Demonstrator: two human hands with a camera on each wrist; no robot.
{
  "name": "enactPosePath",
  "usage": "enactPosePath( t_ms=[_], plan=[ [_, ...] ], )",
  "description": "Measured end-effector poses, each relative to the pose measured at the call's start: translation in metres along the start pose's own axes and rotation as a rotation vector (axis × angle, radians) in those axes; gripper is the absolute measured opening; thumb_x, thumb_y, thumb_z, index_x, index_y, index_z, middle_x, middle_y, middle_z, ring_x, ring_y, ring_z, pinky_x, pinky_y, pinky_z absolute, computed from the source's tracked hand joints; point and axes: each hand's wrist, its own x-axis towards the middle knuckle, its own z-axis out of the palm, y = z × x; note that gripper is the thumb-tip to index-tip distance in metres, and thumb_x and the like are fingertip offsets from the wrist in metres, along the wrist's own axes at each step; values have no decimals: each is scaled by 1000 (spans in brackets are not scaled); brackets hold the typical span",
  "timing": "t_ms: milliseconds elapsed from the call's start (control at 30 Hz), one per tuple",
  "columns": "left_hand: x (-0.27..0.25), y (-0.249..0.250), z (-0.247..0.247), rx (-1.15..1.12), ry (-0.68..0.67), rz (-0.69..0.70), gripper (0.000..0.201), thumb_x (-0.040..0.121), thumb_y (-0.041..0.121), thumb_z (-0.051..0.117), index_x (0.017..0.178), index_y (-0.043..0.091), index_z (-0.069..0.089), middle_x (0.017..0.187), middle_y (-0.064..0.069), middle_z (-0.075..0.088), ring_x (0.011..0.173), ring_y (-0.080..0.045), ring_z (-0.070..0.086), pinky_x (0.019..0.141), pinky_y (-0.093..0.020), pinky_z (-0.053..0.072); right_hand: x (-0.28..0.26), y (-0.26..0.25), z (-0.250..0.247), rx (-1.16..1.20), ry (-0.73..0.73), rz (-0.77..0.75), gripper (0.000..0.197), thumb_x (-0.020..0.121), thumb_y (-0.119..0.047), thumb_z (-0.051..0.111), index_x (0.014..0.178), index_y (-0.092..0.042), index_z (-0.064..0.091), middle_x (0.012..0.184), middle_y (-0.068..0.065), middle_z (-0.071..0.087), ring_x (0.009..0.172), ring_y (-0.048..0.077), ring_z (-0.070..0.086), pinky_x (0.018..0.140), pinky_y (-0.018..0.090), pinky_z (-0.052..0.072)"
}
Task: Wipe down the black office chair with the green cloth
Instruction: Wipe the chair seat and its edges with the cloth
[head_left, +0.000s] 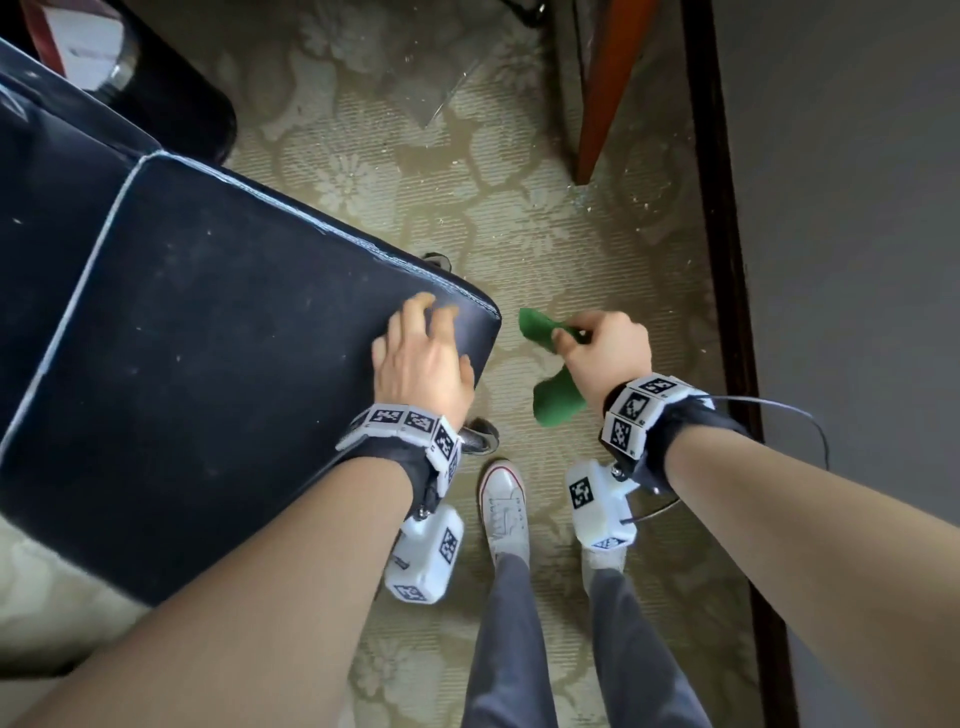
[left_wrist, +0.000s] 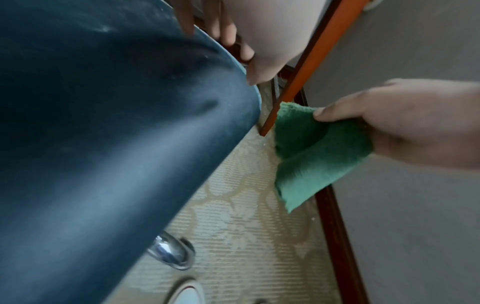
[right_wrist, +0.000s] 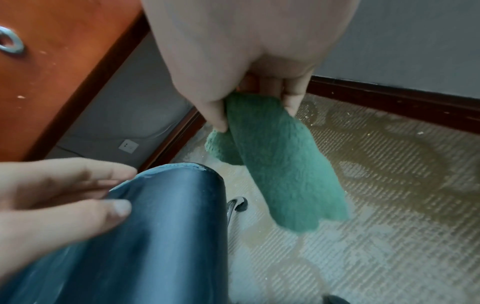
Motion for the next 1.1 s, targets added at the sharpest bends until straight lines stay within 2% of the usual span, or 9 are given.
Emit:
enactPosePath(
  t_ms=[100,200,333,467,667,767,900,1000,1100],
  plan=[
    [1,-15,10,136,-2,39,72,81,22,71,146,10,42,158,-12,30,146,-30,30,112,-49,32,14,-10,14,34,-7,56,20,92,-31,59,105,-24,72,85,7,61,87,27,60,71,26,43],
    [-4,-23,25,182,-46,45,84,83,30,69,154,12,28,164,-9,18,151,-27,20,116,-51,26,22,-21,31,59,-48,21,19,93,-26,56,101,-19,73,83,10,62,90,29,58,71,25,39],
    [-5,-26,33,157,-16,29,87,78,30,69,155,15,30,164,-6,21,151,-25,21,117,-50,25,24,-33,51,32,-71,-64,19,91,-22,55,95,-16,72,90,17,67,93,36,59,71,27,40],
    [-4,-30,27,142,-63,42,85,79,27,66,155,19,27,165,-3,17,151,-22,19,117,-48,26,20,-41,55,-64,-40,-118,21,90,-25,53,97,-14,70,93,18,67,90,38,60,65,27,34],
    [-2,-34,21,129,-85,53,85,78,23,64,155,20,28,165,-1,17,151,-21,20,114,-44,28,10,-55,52,-149,9,-278,25,91,-26,52,109,-22,69,95,12,70,91,36,62,67,30,41],
    [-2,-34,20,120,-89,58,85,77,23,64,155,20,29,165,-1,18,151,-20,21,113,-44,29,9,-45,55,-135,24,-290,26,90,-26,54,112,-22,69,101,11,70,96,36,62,73,34,48],
    [-2,-36,19,131,-90,64,86,76,25,64,155,20,29,164,-1,19,150,-20,23,111,-43,31,12,-38,57,-147,21,-234,21,90,-24,54,101,-18,71,91,13,71,90,39,61,68,34,45],
    [-2,-34,20,130,-96,53,87,76,26,63,155,21,28,165,0,17,151,-20,20,113,-43,29,15,-48,57,-118,54,-296,21,89,-24,54,97,-15,71,86,13,71,85,37,63,70,34,47],
    [-2,-34,20,120,-106,46,87,77,28,62,156,22,25,166,1,14,152,-19,17,116,-44,25,13,-57,61,-82,69,-386,23,89,-23,56,103,-16,73,92,10,73,89,34,66,73,34,51]
  ],
)
